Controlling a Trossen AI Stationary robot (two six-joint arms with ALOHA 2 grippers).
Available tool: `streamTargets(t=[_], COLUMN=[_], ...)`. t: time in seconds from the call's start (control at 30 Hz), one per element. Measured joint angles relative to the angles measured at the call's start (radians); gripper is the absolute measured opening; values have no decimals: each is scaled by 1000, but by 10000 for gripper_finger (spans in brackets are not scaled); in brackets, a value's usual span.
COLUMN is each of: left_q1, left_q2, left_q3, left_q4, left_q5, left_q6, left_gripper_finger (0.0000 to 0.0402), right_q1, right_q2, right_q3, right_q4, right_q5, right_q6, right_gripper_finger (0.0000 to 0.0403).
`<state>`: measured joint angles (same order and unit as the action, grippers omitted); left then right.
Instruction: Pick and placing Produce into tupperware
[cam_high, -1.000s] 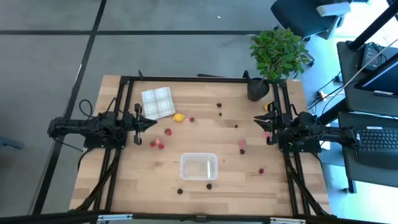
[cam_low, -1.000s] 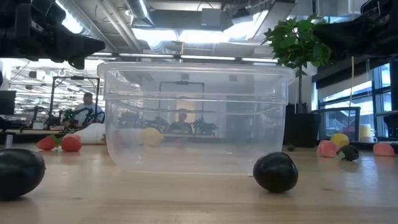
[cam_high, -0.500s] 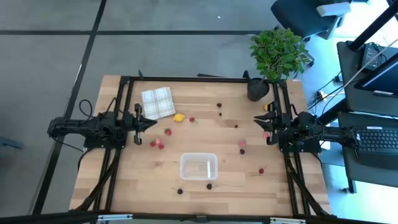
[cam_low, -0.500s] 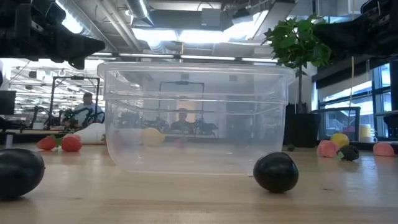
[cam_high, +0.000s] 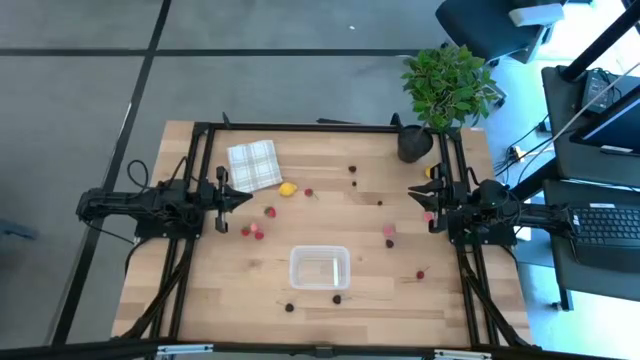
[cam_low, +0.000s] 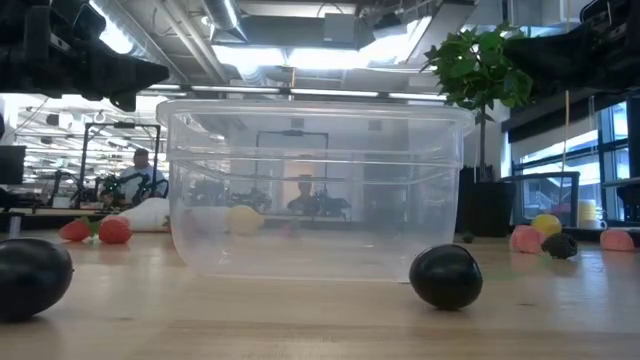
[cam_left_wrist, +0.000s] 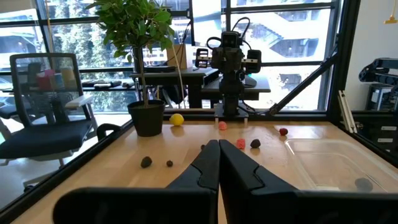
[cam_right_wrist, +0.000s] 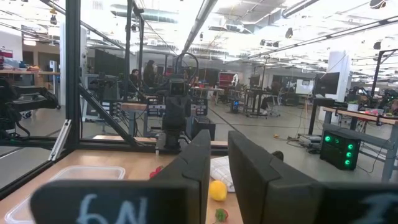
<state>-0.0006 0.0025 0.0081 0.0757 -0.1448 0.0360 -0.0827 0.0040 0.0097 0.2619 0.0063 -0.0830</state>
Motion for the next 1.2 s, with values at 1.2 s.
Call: streamTargets(t=[1.2], left_q1=[0], left_q2=[0], left_q3=[0], left_q4=[13], left_q5=[-100], left_q6=[0], left_gripper_finger=[0], right_q1=[0], right_q2=[0], right_q3=[0], right_q4=[-4], right_q5=[0], right_q6=[266], right_gripper_finger=[60])
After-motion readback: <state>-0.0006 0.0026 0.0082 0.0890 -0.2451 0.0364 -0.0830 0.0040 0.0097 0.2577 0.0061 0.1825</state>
